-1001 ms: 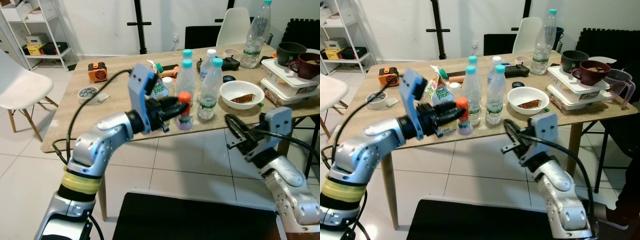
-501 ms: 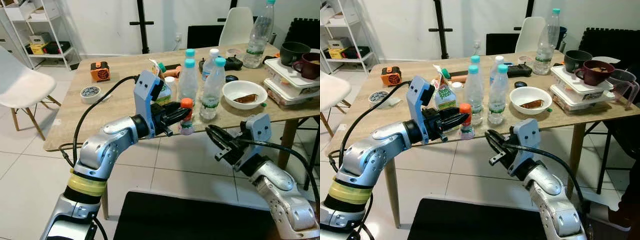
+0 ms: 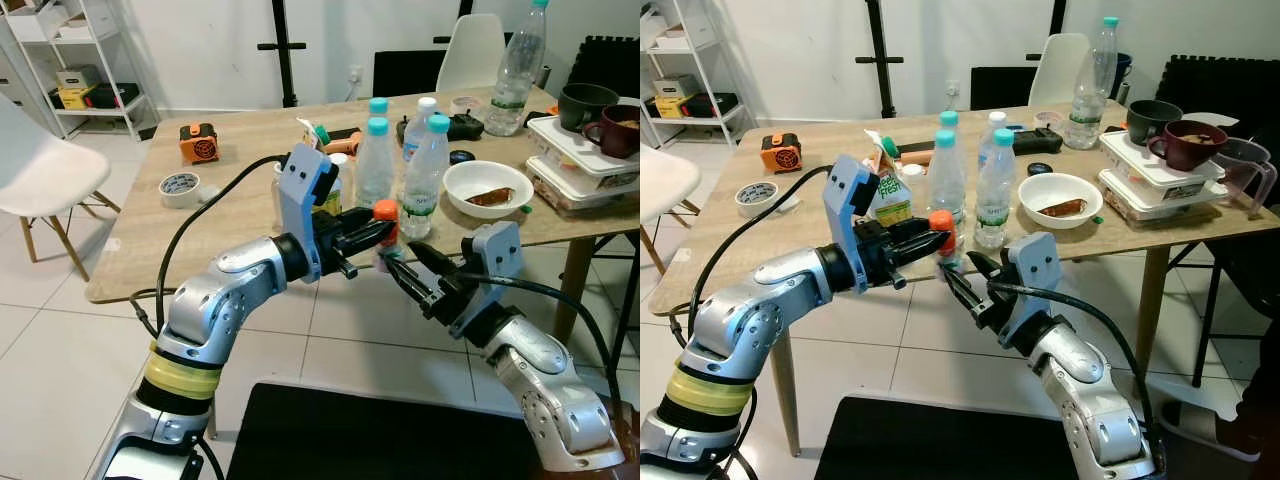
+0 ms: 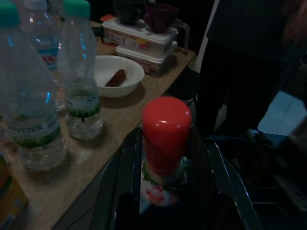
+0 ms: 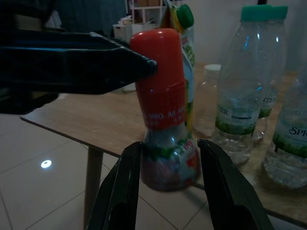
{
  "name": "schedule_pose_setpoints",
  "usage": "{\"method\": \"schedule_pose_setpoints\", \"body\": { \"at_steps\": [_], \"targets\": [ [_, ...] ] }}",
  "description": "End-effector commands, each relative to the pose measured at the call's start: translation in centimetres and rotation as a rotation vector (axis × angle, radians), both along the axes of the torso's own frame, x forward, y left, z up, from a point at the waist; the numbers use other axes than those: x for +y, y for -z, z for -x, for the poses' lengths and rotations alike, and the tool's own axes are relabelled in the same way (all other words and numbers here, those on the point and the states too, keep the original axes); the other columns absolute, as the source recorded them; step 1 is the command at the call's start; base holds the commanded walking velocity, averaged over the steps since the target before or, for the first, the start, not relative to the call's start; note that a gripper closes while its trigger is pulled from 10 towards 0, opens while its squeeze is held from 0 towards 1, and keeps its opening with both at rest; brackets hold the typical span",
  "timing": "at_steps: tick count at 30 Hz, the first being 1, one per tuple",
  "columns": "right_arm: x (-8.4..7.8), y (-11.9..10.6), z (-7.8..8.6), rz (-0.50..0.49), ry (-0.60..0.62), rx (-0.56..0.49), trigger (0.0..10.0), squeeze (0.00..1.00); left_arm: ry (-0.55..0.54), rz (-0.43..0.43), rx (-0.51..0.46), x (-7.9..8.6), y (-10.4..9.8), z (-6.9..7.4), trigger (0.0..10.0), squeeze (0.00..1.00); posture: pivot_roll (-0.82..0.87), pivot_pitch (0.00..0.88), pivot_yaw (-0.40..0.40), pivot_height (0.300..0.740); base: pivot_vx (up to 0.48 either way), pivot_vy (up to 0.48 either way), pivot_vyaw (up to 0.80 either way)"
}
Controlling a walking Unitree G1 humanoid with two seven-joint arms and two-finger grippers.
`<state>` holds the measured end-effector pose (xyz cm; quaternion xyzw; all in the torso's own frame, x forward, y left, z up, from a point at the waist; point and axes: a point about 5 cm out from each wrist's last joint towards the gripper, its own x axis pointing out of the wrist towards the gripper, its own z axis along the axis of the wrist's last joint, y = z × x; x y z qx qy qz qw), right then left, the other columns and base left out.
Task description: Restocking fridge
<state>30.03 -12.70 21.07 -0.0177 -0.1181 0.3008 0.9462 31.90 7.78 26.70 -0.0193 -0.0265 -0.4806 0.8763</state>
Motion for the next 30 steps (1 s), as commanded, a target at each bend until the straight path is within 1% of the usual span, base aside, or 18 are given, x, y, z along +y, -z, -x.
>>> {"method": "schedule_pose_setpoints", "body": {
  "at_steps": [1,6,9,17,18,19,22,23,24,27,30],
  "targets": [
    [0.3,0.1,-0.2,0.006,0.006,-0.002,10.0,0.0,0.058,0.007,0.012,-0.9,0.3,0.7,10.0,0.0,-0.06,0.155,0.064,0.74,0.0,0.0,0.0],
    [0.7,-0.2,-0.4,0.002,0.008,-0.007,10.0,0.0,0.09,0.001,0.02,-1.4,0.6,1.2,10.0,0.0,-0.06,0.159,0.067,0.74,0.0,0.0,0.0],
    [1.0,-0.5,-0.7,-0.006,0.027,-0.018,10.0,0.0,0.109,-0.023,0.021,-1.9,1.1,1.5,10.0,0.0,-0.05,0.162,0.069,0.74,0.0,0.0,0.0],
    [1.2,-0.7,-0.9,0.047,0.059,-0.048,10.0,0.0,0.114,-0.078,0.009,-2.3,2.0,1.8,10.0,0.0,-0.05,0.166,0.07,0.74,0.0,0.0,0.0],
    [1.4,-0.6,-0.9,0.087,0.051,-0.057,10.0,0.0,0.099,-0.091,0.005,-2.2,2.3,1.6,10.0,0.0,-0.06,0.167,0.071,0.74,0.0,0.0,0.0],
    [1.4,-0.6,-0.9,0.087,0.051,-0.057,10.0,0.0,0.099,-0.091,0.005,-2.2,2.3,1.6,10.0,0.0,-0.06,0.167,0.071,0.74,0.0,0.0,0.0],
    [1.4,-0.3,-0.8,0.127,0.059,-0.055,10.0,0.0,0.047,-0.133,-0.05,-2.0,2.3,1.1,10.0,0.0,-0.06,0.169,0.071,0.74,0.0,0.0,0.0],
    [1.4,-0.3,-0.8,0.127,0.059,-0.055,10.0,0.0,0.047,-0.133,-0.05,-2.0,2.3,1.1,10.0,0.0,-0.06,0.169,0.071,0.74,0.0,0.0,0.0],
    [1.4,-0.2,-0.8,0.141,0.062,-0.052,10.0,0.0,0.012,-0.159,-0.077,-1.9,2.4,0.7,10.0,0.0,-0.05,0.17,0.072,0.74,0.0,0.0,0.0],
    [1.2,0.1,-0.8,0.155,0.072,-0.042,10.0,0.0,-0.049,-0.166,-0.096,-1.6,2.2,0.0,10.0,0.0,-0.06,0.17,0.072,0.74,0.0,0.0,0.0],
    [1.0,0.3,-0.8,0.156,0.086,-0.029,10.0,0.0,-0.063,-0.155,-0.097,-1.2,1.8,-0.3,10.0,0.0,-0.06,0.17,0.074,0.74,0.0,0.0,0.0]
  ]
}}
